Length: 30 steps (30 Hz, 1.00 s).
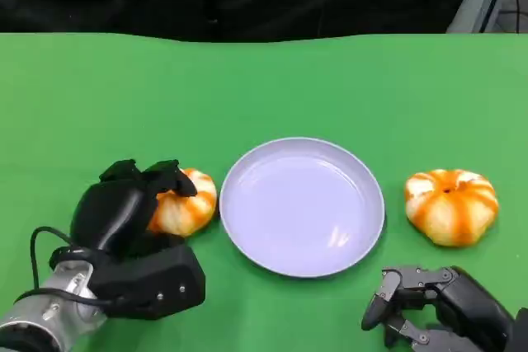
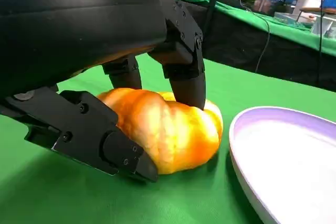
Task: Grasp the bread from the table and place it into the plate.
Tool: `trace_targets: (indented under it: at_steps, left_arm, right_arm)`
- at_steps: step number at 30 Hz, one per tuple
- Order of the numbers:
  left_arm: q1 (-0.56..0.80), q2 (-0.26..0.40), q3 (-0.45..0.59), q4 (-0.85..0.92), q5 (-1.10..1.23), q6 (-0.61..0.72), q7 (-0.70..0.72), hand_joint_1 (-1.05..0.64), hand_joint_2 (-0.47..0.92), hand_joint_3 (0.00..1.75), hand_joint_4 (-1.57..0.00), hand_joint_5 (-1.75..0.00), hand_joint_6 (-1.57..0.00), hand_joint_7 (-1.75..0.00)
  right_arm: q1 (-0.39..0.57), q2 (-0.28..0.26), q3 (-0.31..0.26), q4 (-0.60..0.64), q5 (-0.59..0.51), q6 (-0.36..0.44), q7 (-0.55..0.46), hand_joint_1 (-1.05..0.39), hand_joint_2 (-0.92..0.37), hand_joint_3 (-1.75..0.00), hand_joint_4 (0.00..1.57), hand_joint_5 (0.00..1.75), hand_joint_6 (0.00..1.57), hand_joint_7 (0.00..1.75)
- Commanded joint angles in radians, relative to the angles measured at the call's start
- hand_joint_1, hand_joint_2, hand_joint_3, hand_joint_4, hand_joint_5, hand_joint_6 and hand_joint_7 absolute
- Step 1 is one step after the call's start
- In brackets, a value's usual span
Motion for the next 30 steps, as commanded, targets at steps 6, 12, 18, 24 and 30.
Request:
trace_targets:
  at_steps: [6,12,18,24,30]
  left_arm:
    - [0.026,0.011,0.007,-0.013,-0.011,0.001,0.005,-0.02,0.83,0.0,-0.5,-1.74,-0.61,-1.41]
    - [0.029,0.011,0.011,-0.021,-0.011,0.002,0.003,-0.01,0.83,0.0,-0.51,-1.75,-0.61,-1.42]
    - [0.029,0.011,0.012,-0.022,-0.011,0.002,0.003,-0.01,0.83,0.0,-0.51,-1.75,-0.61,-1.42]
    - [0.033,0.013,0.015,-0.021,-0.018,-0.017,-0.004,-0.01,0.83,0.0,-0.49,-1.71,-0.6,-1.37]
    - [0.032,0.014,0.011,-0.02,-0.023,-0.018,-0.004,-0.01,0.84,0.0,-0.49,-1.71,-0.6,-1.36]
  right_arm:
    - [-0.001,-0.008,-0.007,-0.008,0.008,-0.005,-0.004,-0.01,-0.92,-0.46,0.72,1.51,0.83,1.04]
    - [0.0,-0.008,-0.007,-0.009,0.007,-0.005,-0.005,-0.01,-0.92,-0.46,0.72,1.52,0.83,1.04]
    - [0.0,-0.008,-0.007,-0.009,0.007,-0.005,-0.005,-0.01,-0.92,-0.46,0.72,1.52,0.82,1.04]
    - [-0.001,-0.007,-0.007,-0.007,0.011,0.003,-0.002,-0.01,-0.92,-0.46,0.72,1.52,0.82,1.04]
    - [-0.001,-0.006,-0.007,-0.007,0.011,0.003,-0.002,-0.01,-0.92,-0.46,0.72,1.52,0.82,1.04]
